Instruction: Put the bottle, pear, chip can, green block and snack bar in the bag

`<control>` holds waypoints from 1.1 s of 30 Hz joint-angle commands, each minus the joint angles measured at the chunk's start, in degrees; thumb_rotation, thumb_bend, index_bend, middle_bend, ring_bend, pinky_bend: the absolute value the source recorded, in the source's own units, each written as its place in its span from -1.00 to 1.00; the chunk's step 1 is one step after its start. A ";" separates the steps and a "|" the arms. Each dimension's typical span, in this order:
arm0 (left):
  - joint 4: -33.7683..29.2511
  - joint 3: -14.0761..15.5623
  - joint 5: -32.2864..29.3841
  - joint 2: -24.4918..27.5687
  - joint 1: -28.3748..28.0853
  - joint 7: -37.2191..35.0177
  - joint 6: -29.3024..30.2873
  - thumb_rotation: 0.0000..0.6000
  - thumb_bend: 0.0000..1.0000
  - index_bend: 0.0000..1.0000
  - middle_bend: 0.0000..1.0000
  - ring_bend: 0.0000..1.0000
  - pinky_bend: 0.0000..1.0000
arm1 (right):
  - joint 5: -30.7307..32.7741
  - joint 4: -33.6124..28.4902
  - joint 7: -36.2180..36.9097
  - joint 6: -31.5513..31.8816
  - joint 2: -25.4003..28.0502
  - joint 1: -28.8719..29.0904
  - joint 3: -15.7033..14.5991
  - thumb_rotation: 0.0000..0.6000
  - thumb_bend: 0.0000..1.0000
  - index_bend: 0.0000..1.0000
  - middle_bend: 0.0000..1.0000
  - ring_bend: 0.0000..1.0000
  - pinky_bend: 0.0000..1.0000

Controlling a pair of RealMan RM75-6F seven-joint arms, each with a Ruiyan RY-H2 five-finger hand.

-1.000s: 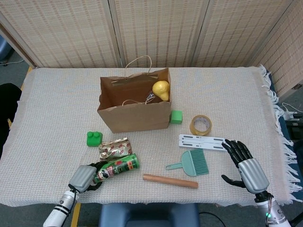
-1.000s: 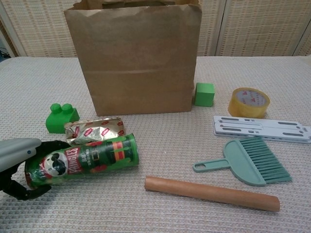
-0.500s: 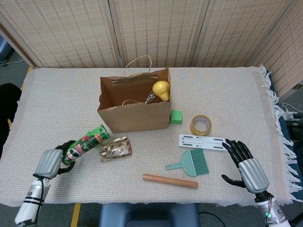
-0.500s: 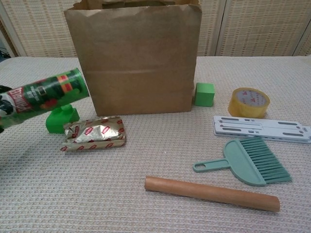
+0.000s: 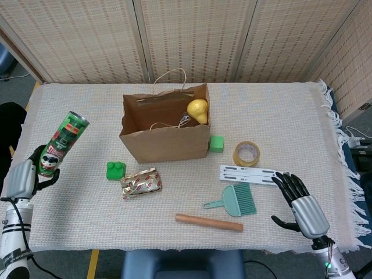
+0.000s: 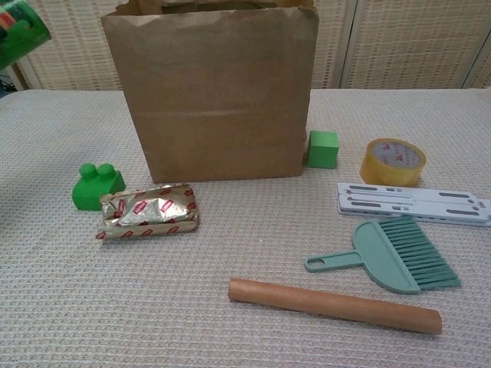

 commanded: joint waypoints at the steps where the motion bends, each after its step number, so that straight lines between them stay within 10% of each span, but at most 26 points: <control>1: -5.70 -4.66 1.64 2.68 -4.20 3.80 -0.86 1.00 0.20 0.22 0.32 0.27 0.41 | -0.05 0.06 -0.06 -0.01 0.00 0.00 -0.02 1.00 -0.87 -1.00 -1.00 -1.00 -1.00; 13: -4.48 -8.25 1.85 1.70 -17.86 20.80 -5.76 1.00 0.22 0.24 0.34 0.27 0.44 | 0.22 0.10 0.41 -0.30 0.27 0.16 0.12 1.00 -0.87 -1.00 -1.00 -1.00 -1.00; 30: 11.46 -1.69 11.13 -3.80 -33.31 46.25 -12.70 1.00 0.23 0.26 0.35 0.29 0.52 | 1.68 -0.64 1.35 -1.50 0.96 0.48 0.46 1.00 -0.87 -1.00 -1.00 -1.00 -1.00; 33: 12.49 -0.64 13.09 -4.38 -34.26 48.89 -12.07 1.00 0.17 0.01 0.09 0.09 0.33 | 1.88 -0.77 1.57 -1.61 1.09 0.51 0.53 1.00 -0.87 -1.00 -1.00 -1.00 -1.00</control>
